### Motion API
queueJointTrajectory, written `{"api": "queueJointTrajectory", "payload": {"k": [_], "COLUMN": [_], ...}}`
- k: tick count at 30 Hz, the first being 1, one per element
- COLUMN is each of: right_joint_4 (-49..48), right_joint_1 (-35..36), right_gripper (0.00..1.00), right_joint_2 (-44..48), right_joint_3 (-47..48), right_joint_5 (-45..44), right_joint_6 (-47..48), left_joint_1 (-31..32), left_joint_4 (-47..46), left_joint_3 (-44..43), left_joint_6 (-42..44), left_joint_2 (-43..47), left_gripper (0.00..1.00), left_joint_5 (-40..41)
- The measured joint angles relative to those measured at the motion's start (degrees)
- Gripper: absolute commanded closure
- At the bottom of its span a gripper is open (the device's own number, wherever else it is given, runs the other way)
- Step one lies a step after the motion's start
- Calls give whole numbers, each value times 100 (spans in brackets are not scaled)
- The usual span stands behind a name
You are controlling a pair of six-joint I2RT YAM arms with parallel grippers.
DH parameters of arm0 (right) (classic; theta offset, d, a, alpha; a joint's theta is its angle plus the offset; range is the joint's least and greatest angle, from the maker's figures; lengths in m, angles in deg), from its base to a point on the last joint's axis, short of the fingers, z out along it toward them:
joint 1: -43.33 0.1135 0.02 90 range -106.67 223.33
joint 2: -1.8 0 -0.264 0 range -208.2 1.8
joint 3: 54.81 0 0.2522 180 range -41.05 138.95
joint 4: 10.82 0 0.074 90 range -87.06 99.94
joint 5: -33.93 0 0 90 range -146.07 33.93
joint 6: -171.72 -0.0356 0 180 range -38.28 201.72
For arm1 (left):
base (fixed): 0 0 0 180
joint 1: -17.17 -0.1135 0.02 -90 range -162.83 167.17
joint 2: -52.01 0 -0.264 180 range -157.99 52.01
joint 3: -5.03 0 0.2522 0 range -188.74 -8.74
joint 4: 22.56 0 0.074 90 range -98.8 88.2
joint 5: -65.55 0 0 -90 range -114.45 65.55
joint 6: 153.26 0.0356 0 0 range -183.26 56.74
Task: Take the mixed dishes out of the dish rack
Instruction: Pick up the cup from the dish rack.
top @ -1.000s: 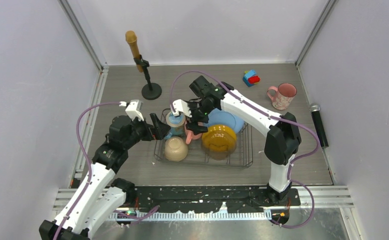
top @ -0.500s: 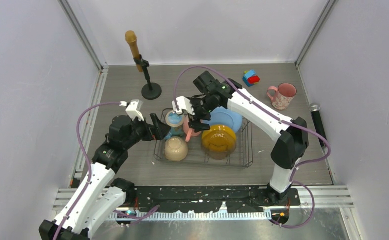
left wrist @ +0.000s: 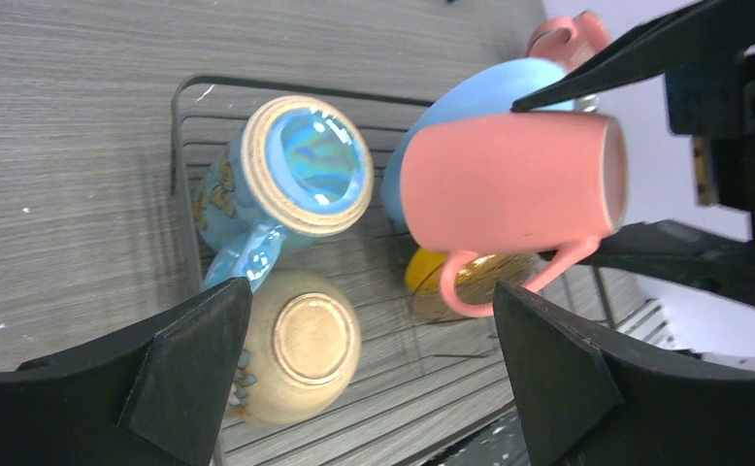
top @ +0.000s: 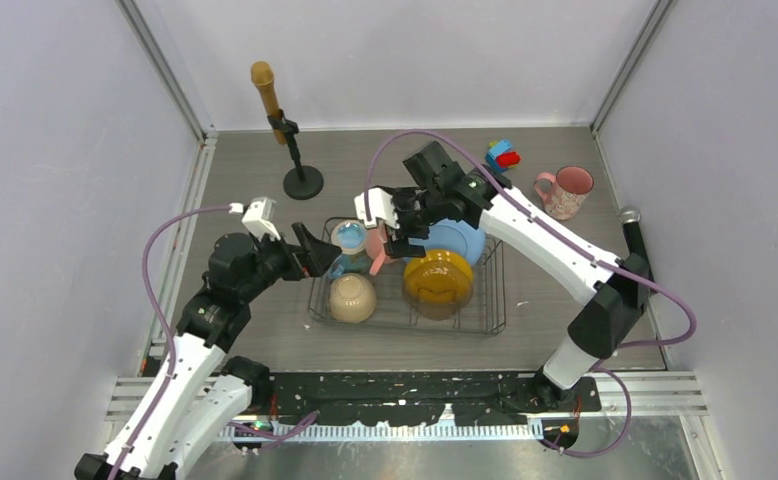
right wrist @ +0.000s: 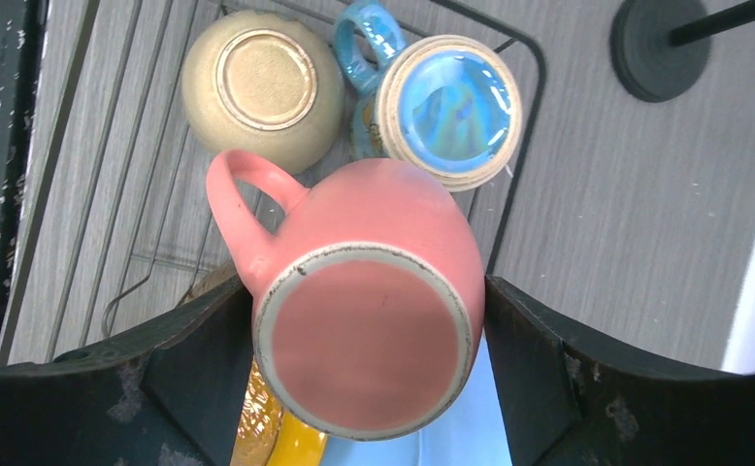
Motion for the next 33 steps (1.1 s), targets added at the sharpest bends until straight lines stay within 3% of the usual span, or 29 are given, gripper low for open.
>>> {"api": "queueJointTrajectory", "payload": {"k": [9, 16, 24, 30, 33], "right_joint_4": [-2428, -5357, -7117, -7862, -8164], "right_joint_1": [0, 2, 2, 24, 79], "right_gripper": [89, 90, 90, 91, 92], "right_joint_2": [1362, 1744, 1646, 1646, 1646], "right_joint_3": [-1808, -3217, -3552, -3692, -3860], "right_joint_5": [-490, -1003, -1576, -1668, -1703], "right_joint_6": [-990, -1902, -2341, -2452, -2450], "left_joint_1": [0, 0, 0, 0, 0], "left_joint_4": [-146, -861, -2153, -2841, -3171], "left_joint_3": [-313, -247, -192, -68, 48], "left_joint_6": [-870, -1711, -2892, -3628, -4009], "left_joint_2": [90, -212, -1182, -1510, -1598], "left_gripper": [0, 3, 10, 20, 20], "left_joint_5": [28, 7, -332, -374, -350]}}
